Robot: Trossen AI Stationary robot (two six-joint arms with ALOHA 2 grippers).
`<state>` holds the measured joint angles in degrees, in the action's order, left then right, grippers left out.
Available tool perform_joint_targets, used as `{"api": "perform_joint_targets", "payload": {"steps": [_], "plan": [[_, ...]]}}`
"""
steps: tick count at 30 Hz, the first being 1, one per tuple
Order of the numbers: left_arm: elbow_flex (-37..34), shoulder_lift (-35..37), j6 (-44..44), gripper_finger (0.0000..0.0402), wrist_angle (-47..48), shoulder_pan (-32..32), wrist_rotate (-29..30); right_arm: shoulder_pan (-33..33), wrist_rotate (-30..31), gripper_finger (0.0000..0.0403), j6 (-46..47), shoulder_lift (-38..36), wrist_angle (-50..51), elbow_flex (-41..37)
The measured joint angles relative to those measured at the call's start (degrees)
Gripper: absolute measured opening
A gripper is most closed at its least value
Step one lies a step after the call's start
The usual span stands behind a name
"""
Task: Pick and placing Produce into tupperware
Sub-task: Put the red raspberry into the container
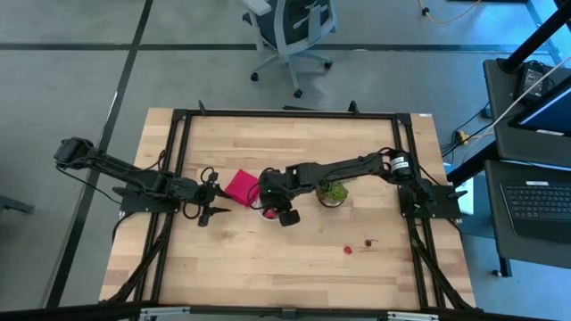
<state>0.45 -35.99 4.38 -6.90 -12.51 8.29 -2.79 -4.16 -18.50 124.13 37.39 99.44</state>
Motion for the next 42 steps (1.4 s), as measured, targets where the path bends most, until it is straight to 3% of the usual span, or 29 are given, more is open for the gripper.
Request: {"api": "perform_joint_targets", "payload": {"steps": [12,17,23,28,33,38,42], "plan": [[0.0,0.0,0.0,0.0192,0.0,0.0,0.0,-0.2,0.0,0.0130,0.2,-1.2,4.5,2.7],[0.0,0.0,0.0,0.0192,0.0,0.0,0.0,-1.8,-1.7,0.0131,1.6,-6.3,14.5,5.8],[0.0,0.0,0.0,0.0192,0.5,0.0,0.0,-6.3,-1.9,0.0131,10.0,-15.1,21.4,3.1],[0.0,0.0,0.1,0.0192,0.5,0.0,0.0,-11.7,0.3,0.0131,19.3,-21.9,22.9,-4.3],[0.0,0.0,0.2,0.0192,0.5,0.0,0.0,-17.2,0.4,0.0131,33.0,-27.4,23.1,-16.6],[0.0,0.0,0.2,0.0192,0.5,0.0,0.0,-22.2,2.5,0.0135,46.1,-30.5,16.4,-31.7],[0.0,0.0,0.0,0.0192,0.5,0.0,0.0,-25.1,1.2,0.0160,54.3,-31.5,12.0,-40.1]]}}
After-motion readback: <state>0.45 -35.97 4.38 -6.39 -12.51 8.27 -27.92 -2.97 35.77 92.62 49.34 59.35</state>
